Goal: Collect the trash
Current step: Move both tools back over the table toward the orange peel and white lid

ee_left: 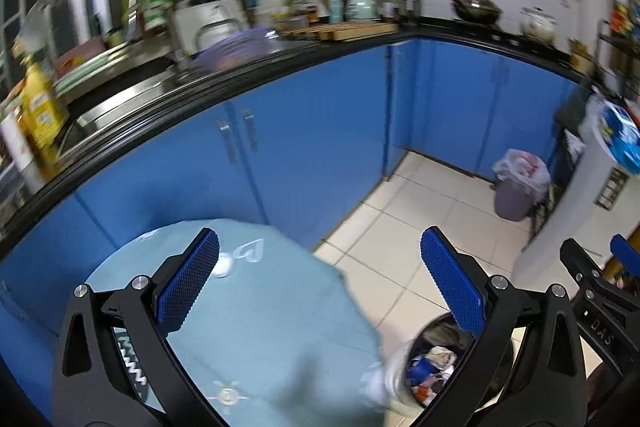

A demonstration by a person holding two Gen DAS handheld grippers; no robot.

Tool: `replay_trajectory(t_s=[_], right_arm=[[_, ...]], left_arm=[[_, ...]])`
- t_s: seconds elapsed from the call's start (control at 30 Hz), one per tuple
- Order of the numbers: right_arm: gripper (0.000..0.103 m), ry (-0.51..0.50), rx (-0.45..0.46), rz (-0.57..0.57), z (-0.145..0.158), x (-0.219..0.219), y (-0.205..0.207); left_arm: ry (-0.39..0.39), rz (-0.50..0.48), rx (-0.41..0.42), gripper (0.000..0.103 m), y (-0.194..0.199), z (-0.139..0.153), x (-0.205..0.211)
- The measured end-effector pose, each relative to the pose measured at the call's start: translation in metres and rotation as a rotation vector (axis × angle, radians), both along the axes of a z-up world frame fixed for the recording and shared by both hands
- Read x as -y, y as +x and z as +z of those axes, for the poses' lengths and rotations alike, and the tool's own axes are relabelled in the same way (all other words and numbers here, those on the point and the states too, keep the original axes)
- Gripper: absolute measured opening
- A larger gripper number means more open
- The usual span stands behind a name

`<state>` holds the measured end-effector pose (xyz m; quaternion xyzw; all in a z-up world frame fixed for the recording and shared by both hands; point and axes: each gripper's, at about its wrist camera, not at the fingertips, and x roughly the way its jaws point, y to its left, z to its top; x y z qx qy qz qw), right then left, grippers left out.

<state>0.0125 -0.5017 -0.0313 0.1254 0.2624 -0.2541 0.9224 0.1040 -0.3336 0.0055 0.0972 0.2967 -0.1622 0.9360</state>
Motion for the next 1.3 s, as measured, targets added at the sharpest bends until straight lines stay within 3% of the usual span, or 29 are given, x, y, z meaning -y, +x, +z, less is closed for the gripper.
replay_trajectory(t_s=[0.37,0.8,1.3], right_arm=[[0.09,-0.02,-0.02,0.129,-0.005,-0.072,0.061],[0.089,-0.057,-0.088,0.274,-0.028,-0.147,0.128],[0.089,-0.007,-0.204,0.371,-0.078,-0.192,0.2]], left_arm=[[-0.04,0.176,-0.048,0.1,0.052,-0.02,-0.106],[-0.061,0.296,-0.153,0.1,0.091,-0.07,-0.187],[-0.007,0.293,-0.334,0.099,0.137,-0.147,-0.216]])
